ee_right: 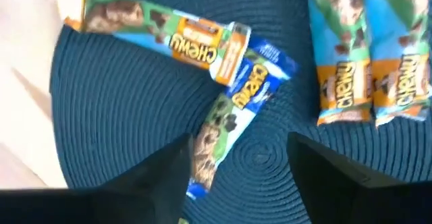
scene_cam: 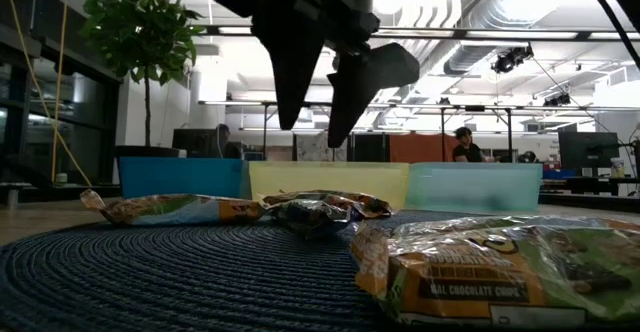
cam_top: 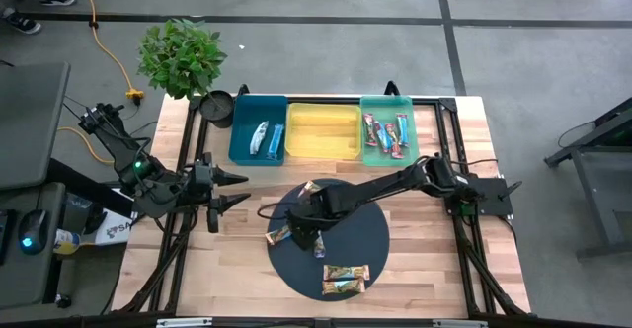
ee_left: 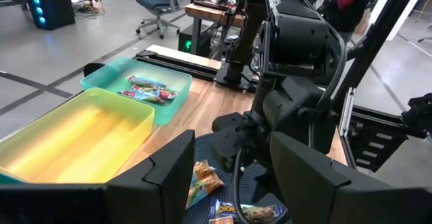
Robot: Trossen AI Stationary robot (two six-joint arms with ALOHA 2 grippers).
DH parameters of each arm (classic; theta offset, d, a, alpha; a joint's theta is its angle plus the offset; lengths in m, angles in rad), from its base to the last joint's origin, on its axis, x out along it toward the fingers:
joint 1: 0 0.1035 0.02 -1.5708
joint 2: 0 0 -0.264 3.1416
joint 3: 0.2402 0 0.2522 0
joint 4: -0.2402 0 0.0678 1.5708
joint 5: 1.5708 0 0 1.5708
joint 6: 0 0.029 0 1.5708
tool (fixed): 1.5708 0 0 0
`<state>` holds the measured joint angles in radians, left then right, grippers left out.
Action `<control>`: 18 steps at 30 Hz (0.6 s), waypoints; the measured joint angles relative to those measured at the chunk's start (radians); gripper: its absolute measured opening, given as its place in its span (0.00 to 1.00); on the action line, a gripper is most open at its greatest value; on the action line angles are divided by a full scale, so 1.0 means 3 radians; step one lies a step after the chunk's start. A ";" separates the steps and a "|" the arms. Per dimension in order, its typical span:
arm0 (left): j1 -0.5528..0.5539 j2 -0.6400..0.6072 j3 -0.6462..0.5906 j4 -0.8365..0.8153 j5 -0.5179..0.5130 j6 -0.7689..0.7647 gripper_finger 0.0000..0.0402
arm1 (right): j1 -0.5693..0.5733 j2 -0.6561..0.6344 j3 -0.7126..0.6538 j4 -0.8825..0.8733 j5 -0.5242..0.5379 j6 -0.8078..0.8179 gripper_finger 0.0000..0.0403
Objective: Pick and place Granola Bars by type
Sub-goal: Put the blue granola bar into the blue bin
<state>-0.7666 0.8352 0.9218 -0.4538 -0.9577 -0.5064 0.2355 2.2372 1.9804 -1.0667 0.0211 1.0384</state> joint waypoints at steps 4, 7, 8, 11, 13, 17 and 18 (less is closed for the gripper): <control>0.0000 0.0000 0.0000 0.0003 0.0005 -0.0001 0.47 | -0.0020 0.0000 0.0000 0.0044 0.0087 0.0001 0.63; 0.0000 0.0000 0.0000 0.0003 0.0006 -0.0003 0.47 | -0.0020 0.0000 0.0000 0.0035 0.0146 0.0042 0.68; 0.0000 0.0000 0.0000 0.0004 0.0006 -0.0007 0.47 | -0.0020 0.0000 0.0000 0.0036 0.0155 0.0085 0.70; 0.0000 0.0000 0.0000 0.0004 0.0009 -0.0020 0.47 | -0.0011 0.0000 0.0000 0.0033 0.0155 0.0259 0.74; 0.0000 0.0000 0.0000 0.0004 0.0010 -0.0035 0.47 | -0.0005 0.0000 0.0000 0.0032 0.0102 0.0348 0.76; 0.0000 0.0000 0.0000 0.0004 0.0001 -0.0054 0.47 | 0.0051 -0.0002 -0.0167 0.0177 0.0003 0.0479 0.76; 0.0000 0.0001 0.0000 0.0004 -0.0001 -0.0058 0.47 | 0.0070 0.0001 -0.0219 0.0192 -0.0041 0.0504 0.76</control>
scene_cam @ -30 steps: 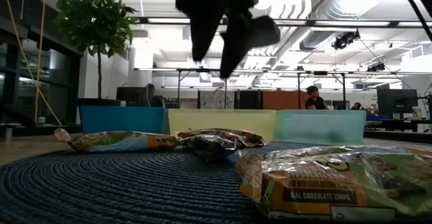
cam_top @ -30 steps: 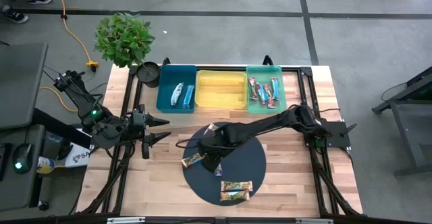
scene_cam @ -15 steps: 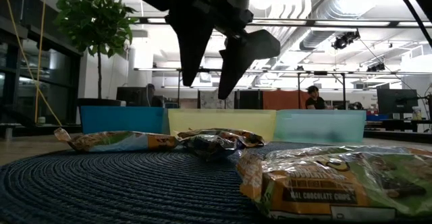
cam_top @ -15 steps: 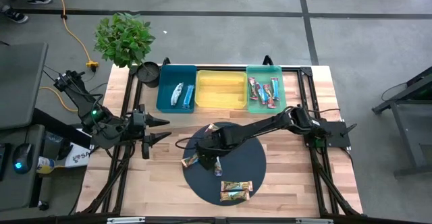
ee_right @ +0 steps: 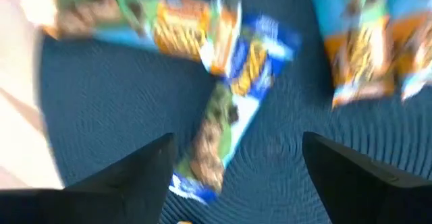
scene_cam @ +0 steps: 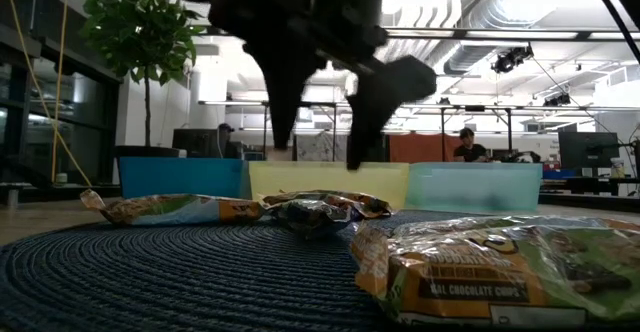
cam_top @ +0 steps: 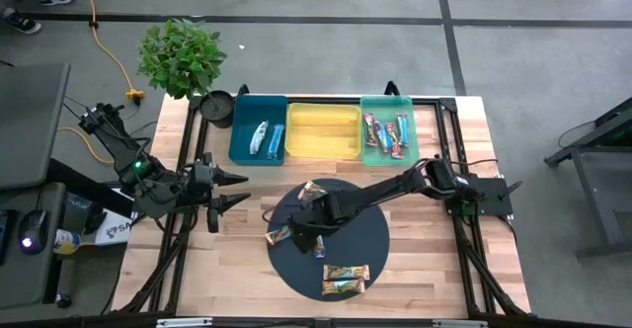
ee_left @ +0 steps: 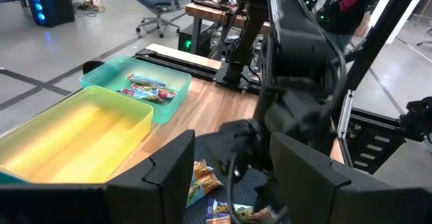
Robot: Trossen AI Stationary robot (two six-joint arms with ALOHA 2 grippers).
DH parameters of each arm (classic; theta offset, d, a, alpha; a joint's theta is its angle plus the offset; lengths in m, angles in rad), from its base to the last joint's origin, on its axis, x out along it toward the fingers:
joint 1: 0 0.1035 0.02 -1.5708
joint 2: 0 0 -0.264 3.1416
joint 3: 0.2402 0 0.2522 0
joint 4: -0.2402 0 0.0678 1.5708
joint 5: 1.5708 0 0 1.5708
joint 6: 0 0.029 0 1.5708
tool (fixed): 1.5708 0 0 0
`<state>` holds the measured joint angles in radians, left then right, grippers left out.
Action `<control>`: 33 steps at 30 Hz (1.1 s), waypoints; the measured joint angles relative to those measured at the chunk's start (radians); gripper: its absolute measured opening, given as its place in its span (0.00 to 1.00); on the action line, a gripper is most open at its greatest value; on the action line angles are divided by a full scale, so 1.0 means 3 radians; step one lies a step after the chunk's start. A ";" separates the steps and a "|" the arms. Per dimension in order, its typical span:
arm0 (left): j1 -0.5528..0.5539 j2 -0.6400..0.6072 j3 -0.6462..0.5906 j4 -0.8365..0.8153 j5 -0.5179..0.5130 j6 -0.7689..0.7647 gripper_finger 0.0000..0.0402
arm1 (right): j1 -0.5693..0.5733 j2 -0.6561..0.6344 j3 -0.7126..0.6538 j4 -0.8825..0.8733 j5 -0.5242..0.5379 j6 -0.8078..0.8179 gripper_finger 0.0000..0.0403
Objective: Pick and place Granola Bars by type
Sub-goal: Put the blue granola bar into the blue bin
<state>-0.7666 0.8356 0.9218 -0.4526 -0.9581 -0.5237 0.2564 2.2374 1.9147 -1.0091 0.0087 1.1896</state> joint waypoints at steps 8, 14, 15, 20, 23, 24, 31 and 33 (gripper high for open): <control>0.0000 0.0000 0.0000 -0.0005 -0.0011 -0.0013 0.47 | 0.0041 -0.0002 -0.0519 0.0767 -0.0248 0.0165 0.76; 0.0001 0.0000 0.0000 -0.0009 -0.0014 -0.0016 0.47 | 0.0038 -0.0008 -0.0689 0.1165 -0.0310 0.0202 0.76; 0.0001 0.0000 0.0000 -0.0009 -0.0015 -0.0017 0.47 | 0.0038 -0.0010 -0.0701 0.1171 -0.0308 0.0202 0.76; 0.0001 0.0000 0.0000 -0.0011 -0.0020 -0.0032 0.47 | 0.0038 -0.0010 -0.0702 0.1154 -0.0237 0.0202 0.76; 0.0001 0.0000 0.0000 -0.0011 -0.0020 -0.0038 0.47 | 0.0039 -0.0010 -0.0702 0.1147 -0.0227 0.0201 0.76; 0.0001 0.0000 0.0000 -0.0011 -0.0020 -0.0038 0.47 | 0.0038 -0.0010 -0.0702 0.1144 -0.0229 0.0201 0.76; 0.0001 0.0000 0.0000 -0.0011 -0.0020 -0.0038 0.47 | 0.0038 -0.0010 -0.0704 0.1139 -0.0224 0.0201 0.76; 0.0001 0.0000 0.0000 -0.0011 -0.0020 -0.0036 0.47 | 0.0038 -0.0010 -0.0704 0.1139 -0.0224 0.0201 0.76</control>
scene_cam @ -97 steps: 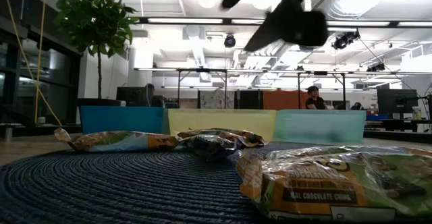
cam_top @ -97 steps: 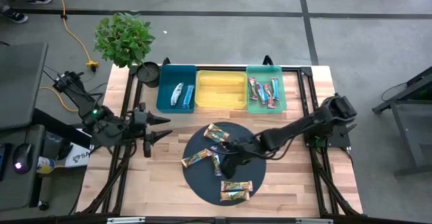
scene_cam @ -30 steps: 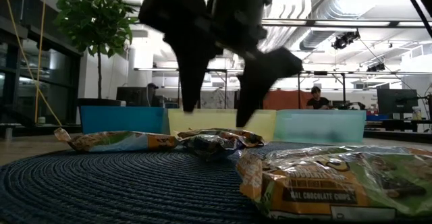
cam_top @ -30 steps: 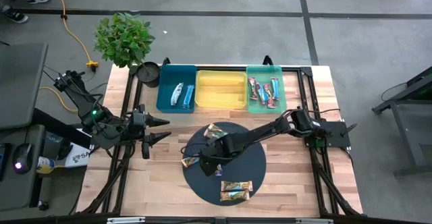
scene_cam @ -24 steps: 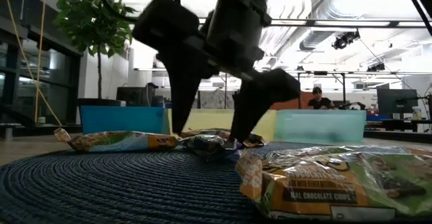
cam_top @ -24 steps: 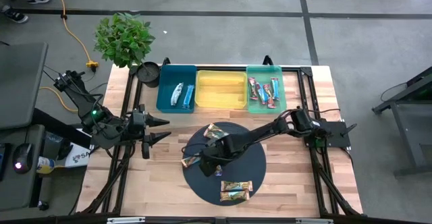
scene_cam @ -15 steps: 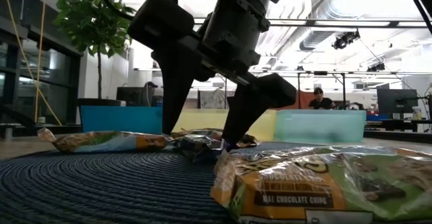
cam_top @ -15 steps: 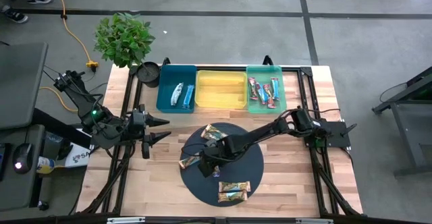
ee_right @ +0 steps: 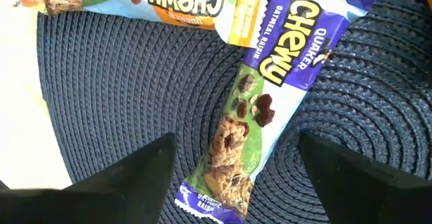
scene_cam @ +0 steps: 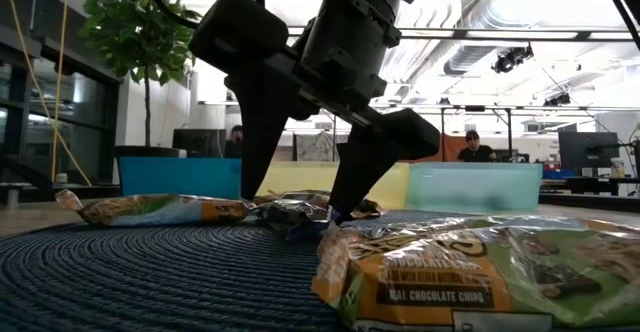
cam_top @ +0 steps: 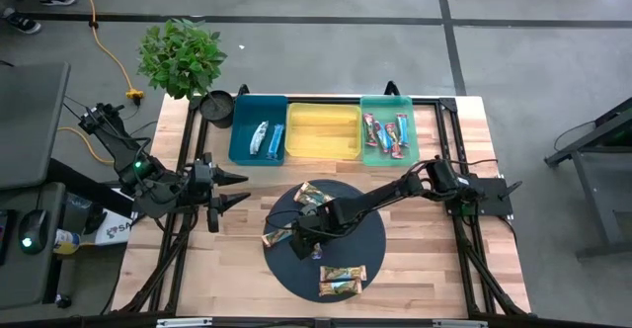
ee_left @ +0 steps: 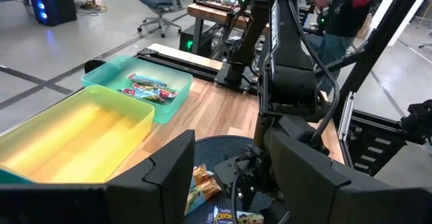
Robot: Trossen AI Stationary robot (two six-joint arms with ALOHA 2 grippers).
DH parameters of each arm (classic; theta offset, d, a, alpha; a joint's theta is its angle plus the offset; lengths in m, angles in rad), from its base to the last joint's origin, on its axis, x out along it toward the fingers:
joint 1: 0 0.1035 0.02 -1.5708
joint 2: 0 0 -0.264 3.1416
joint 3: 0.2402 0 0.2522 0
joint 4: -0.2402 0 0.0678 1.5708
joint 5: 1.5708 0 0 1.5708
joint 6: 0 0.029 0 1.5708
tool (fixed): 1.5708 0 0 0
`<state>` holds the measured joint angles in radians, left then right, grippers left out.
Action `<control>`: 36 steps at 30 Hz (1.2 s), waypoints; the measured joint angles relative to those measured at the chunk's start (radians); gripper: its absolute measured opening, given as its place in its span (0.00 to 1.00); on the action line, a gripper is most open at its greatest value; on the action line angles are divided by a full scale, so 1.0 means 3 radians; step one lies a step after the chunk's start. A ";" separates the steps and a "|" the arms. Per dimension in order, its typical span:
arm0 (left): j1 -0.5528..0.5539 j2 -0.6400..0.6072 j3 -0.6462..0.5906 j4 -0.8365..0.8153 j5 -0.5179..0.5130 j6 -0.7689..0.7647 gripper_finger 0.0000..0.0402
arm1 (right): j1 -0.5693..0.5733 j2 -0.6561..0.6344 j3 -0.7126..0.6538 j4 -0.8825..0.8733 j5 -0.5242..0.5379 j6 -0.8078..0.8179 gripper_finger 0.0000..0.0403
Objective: Pick and place Granola Bars by type
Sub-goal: Put the blue granola bar into the blue bin
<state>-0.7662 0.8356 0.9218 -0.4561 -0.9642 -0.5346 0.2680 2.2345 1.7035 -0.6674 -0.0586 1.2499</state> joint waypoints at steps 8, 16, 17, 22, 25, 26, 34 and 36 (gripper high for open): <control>0.0000 0.0000 0.0000 0.0000 0.0001 0.0002 0.47 | 0.0000 0.0000 -0.0003 -0.0015 -0.0002 -0.0029 0.65; 0.0000 0.0000 0.0000 -0.0001 0.0001 0.0005 0.47 | 0.0000 0.0003 -0.0006 -0.0022 -0.0003 -0.0079 0.49; 0.0000 0.0000 0.0000 -0.0001 0.0001 0.0008 0.47 | 0.0000 0.0004 -0.0006 -0.0020 -0.0003 -0.0083 0.47; 0.0000 0.0000 0.0000 -0.0011 0.0003 0.0008 0.47 | 0.0000 0.0008 -0.0006 -0.0013 -0.0003 -0.0090 0.40; 0.0000 0.0000 0.0000 -0.0013 0.0003 0.0008 0.47 | 0.0000 0.0008 -0.0006 -0.0010 -0.0010 -0.0090 0.35; 0.0000 0.0000 0.0000 -0.0013 0.0003 0.0008 0.47 | 0.0000 0.0008 -0.0006 -0.0008 -0.0021 -0.0090 0.34; 0.0000 0.0000 0.0000 -0.0039 0.0004 0.0008 0.47 | 0.0000 0.0008 -0.0006 0.0000 -0.0083 -0.0145 0.21; 0.0000 0.0000 0.0000 -0.0038 0.0004 0.0008 0.47 | 0.0000 0.0008 -0.0006 0.0000 -0.0096 -0.0153 0.18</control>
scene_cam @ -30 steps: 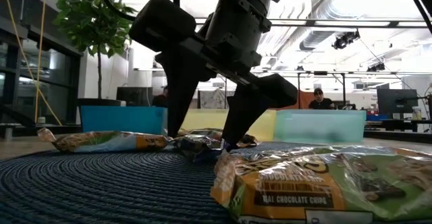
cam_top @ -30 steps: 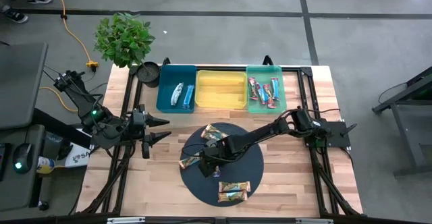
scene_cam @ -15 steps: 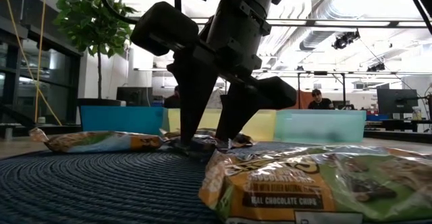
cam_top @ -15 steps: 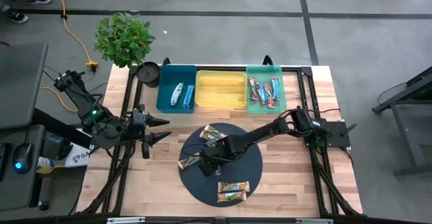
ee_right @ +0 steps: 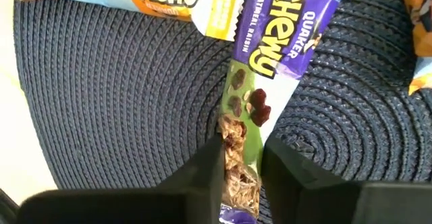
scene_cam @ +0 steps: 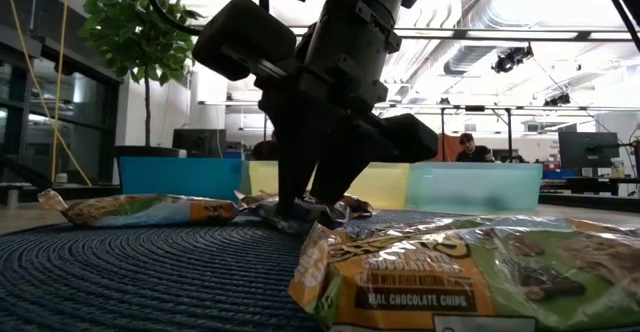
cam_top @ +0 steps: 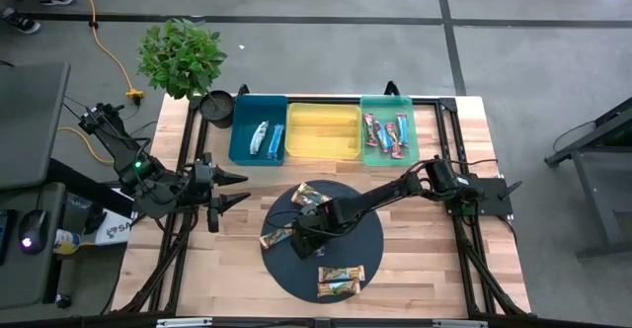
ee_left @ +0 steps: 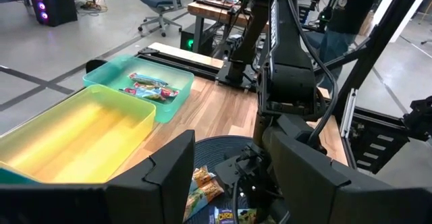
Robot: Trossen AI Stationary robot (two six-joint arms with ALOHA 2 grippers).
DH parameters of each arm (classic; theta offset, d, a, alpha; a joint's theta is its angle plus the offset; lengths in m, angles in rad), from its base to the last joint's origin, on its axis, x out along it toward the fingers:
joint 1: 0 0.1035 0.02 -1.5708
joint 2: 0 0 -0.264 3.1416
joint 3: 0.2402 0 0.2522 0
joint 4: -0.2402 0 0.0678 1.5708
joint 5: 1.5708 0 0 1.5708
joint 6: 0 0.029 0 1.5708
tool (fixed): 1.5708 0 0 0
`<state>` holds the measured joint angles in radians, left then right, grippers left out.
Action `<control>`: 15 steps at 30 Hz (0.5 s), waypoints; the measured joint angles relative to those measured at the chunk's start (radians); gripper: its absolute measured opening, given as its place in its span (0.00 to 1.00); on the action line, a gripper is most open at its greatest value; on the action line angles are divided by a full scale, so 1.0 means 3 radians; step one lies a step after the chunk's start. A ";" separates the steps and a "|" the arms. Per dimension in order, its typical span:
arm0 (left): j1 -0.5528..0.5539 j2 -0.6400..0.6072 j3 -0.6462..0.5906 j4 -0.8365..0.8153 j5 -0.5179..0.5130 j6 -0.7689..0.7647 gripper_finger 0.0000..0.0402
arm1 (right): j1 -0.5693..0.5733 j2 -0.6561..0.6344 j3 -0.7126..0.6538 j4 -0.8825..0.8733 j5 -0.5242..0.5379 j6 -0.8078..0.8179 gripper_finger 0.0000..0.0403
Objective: Pick and place Granola Bars by type
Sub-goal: Put the blue granola bar into the blue bin
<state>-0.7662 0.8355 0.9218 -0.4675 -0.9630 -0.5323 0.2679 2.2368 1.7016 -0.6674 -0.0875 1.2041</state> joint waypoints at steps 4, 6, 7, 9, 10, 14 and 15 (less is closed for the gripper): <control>0.0000 -0.0001 0.0000 -0.0010 0.0000 0.0000 0.47 | 0.0000 0.0000 0.0000 0.0000 -0.0007 -0.0012 0.12; 0.0000 -0.0001 0.0000 -0.0019 0.0001 0.0000 0.47 | -0.0001 -0.0001 0.0000 0.0000 -0.0034 -0.0043 0.10; 0.0000 -0.0001 0.0000 -0.0018 0.0001 -0.0001 0.47 | -0.0001 -0.0001 0.0000 0.0000 -0.0051 -0.0054 0.09; 0.0000 -0.0001 0.0000 -0.0018 0.0001 -0.0001 0.47 | -0.0001 -0.0005 0.0013 -0.0012 -0.0081 -0.0080 0.08; -0.0001 -0.0001 0.0000 -0.0018 0.0000 -0.0001 0.47 | 0.0000 -0.0006 0.0013 -0.0009 -0.0093 -0.0087 0.07; 0.0000 -0.0001 0.0000 -0.0015 0.0000 -0.0001 0.47 | 0.0002 -0.0044 0.0014 -0.0029 -0.0118 -0.0110 0.06; 0.0000 -0.0001 0.0000 -0.0013 0.0000 -0.0001 0.47 | 0.0002 -0.0065 0.0014 -0.0025 -0.0100 -0.0115 0.06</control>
<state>-0.7662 0.8352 0.9218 -0.4713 -0.9630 -0.5327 0.2684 2.2174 1.7058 -0.6750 -0.1175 1.1697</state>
